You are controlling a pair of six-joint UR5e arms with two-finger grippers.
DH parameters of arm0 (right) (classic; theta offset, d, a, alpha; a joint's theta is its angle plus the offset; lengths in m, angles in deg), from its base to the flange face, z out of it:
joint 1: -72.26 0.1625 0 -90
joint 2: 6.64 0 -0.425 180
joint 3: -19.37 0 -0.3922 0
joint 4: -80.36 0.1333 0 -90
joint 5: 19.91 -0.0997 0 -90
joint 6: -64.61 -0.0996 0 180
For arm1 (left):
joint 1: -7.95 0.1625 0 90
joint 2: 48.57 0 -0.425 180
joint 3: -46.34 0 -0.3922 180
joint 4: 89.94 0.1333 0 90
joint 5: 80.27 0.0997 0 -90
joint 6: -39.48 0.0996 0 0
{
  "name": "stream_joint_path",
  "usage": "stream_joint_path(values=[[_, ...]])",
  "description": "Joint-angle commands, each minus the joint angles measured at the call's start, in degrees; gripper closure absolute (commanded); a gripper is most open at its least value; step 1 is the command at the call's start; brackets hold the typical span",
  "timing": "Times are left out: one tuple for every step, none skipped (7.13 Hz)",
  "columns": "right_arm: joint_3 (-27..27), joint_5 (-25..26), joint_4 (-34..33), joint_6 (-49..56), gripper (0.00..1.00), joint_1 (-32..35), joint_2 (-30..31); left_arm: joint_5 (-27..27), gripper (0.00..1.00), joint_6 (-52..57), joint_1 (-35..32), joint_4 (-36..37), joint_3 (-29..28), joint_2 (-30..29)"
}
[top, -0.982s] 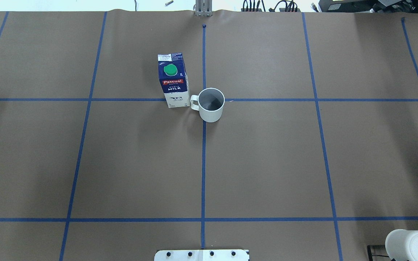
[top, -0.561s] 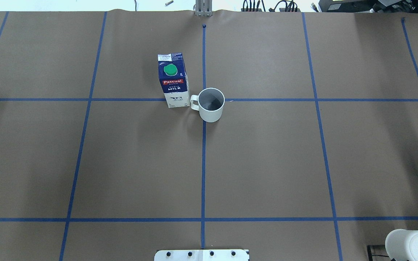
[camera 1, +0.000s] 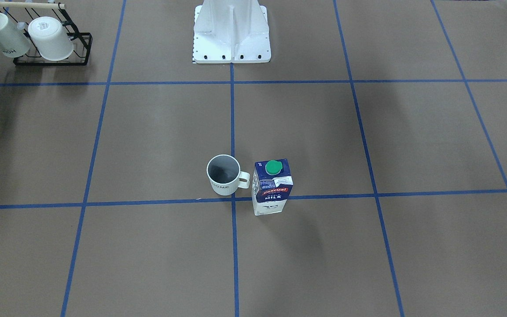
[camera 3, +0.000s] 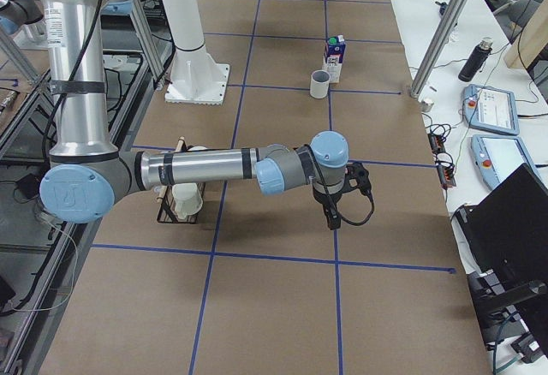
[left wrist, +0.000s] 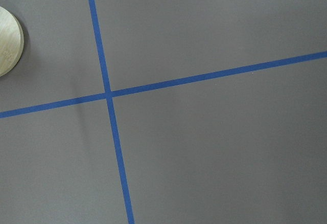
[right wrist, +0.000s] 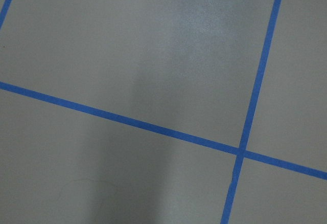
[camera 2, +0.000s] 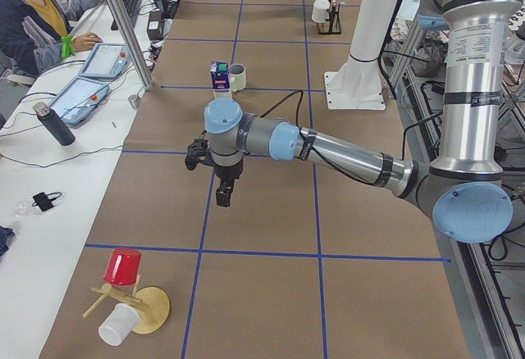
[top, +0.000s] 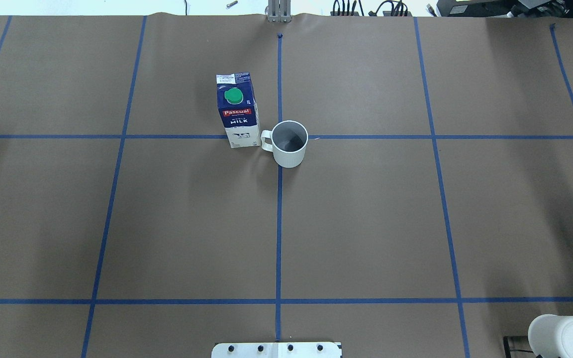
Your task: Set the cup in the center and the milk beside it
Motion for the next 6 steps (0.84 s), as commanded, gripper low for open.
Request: stream_joint_path(values=[[0.13,0.01,0.0,0.07,0.0,0.01,0.29,-0.07,0.02,0.0,0.0,0.0,0.62,-0.07],[0.21,0.01,0.0,0.07,0.0,0.01,0.29,-0.07,0.02,0.0,0.0,0.0,0.7,-0.07],[0.3,0.01,0.0,-0.01,0.0,0.01,0.29,-0.07,0.02,0.0,0.0,0.0,0.44,-0.07],[0.48,0.01,0.0,-0.01,0.0,0.01,0.37,-0.07,0.02,0.0,-0.08,0.0,0.62,0.02],[0.57,0.01,0.0,-0.01,0.0,0.01,0.46,-0.07,0.02,0.09,-0.08,0.0,0.62,0.02],[0.48,0.01,0.0,0.07,0.0,0.01,0.37,-0.07,0.02,0.0,-0.08,0.0,0.79,0.02]])
